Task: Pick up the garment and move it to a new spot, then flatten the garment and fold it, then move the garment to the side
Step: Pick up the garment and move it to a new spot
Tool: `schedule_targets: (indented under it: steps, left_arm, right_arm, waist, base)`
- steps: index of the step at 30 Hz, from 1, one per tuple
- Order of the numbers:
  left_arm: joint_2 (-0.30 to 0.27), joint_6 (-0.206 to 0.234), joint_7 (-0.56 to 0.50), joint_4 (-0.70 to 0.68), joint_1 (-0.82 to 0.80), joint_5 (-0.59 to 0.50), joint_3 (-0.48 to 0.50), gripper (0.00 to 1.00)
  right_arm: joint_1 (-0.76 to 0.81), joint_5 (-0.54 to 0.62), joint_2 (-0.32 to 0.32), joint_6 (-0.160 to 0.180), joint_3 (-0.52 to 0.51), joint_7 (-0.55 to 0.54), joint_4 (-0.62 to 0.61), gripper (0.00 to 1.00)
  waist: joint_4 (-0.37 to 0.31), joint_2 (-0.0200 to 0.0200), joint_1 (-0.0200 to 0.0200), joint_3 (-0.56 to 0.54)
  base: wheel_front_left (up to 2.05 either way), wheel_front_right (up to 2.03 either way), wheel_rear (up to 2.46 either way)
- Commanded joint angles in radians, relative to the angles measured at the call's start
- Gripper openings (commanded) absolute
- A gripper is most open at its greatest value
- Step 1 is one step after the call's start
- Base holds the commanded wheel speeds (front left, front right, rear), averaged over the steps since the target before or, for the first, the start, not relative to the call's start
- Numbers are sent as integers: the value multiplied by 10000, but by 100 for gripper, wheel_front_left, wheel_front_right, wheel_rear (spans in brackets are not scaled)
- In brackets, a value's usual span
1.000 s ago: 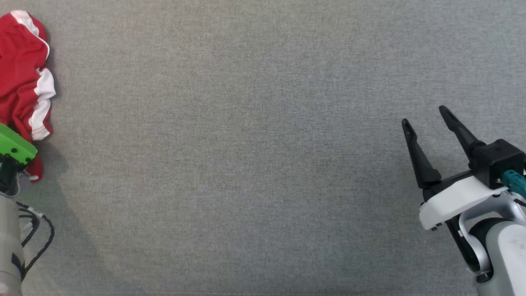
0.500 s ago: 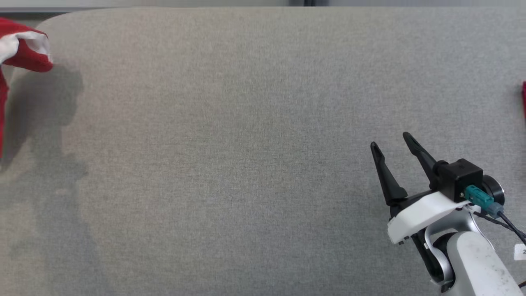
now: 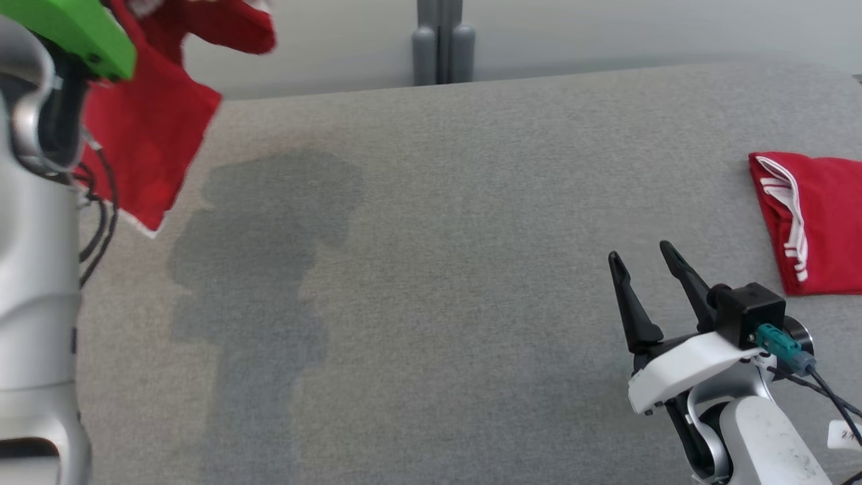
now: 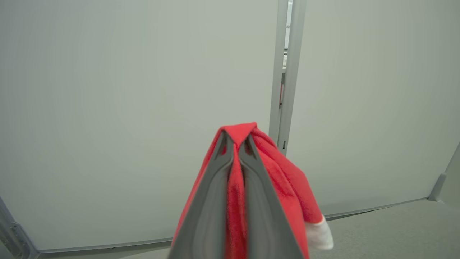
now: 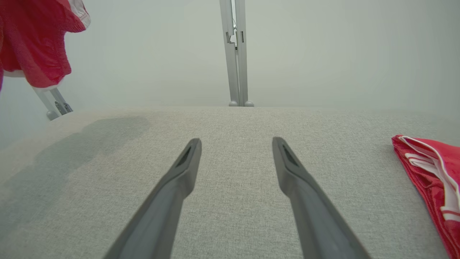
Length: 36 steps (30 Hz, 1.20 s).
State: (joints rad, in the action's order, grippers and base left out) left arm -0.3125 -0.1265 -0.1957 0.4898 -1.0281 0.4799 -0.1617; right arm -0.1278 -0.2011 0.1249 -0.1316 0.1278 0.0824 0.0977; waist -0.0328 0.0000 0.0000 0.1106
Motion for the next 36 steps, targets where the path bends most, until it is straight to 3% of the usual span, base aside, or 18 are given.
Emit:
schedule_targets:
  steps: [1,6,11,17,24,25,26,36]
  left_arm:
    - [188,42,-98,-426,285,36,-138,0]
    - [1263,132,-555,-1524,1255,280,-897,0]
    - [2083,169,-492,-1753,2050,588,-1504,0]
    - [2312,329,-164,-1005,3138,550,-2069,0]
    - [1903,841,328,684,4171,-192,-2466,0]
    - [1870,856,469,884,4282,-261,-2510,45]
    - [1858,846,619,999,4352,-269,-2511,100]
    - [1879,217,3982,720,5424,248,-2143,100]
  right_arm:
    - [38,-69,-33,19,-41,81,13,100]
    - [62,5,-101,19,-112,74,-40,100]
    - [-92,-52,-153,19,-93,171,-57,100]
    - [-118,-99,-274,19,-87,307,21,100]
    - [-173,-46,-390,19,-164,458,91,100]
    - [-175,-31,-399,19,-177,463,106,100]
    - [-166,-12,-404,19,-191,467,117,100]
    - [7,48,-228,19,-386,372,137,100]
  waist:
    - [-797,0,0,-308]
    - [-1502,0,0,-140]
    - [-2181,0,0,153]
    - [-2612,0,0,493]
    - [-2555,0,0,729]
    - [-2481,0,0,725]
    - [-2403,0,0,719]
    - [-1345,0,0,239]
  base:
    - [0,0,0]
    - [0,0,0]
    - [0,0,0]
    - [0,0,0]
    - [0,0,0]
    - [0,0,0]
    - [0,0,0]
    - [0,0,0]
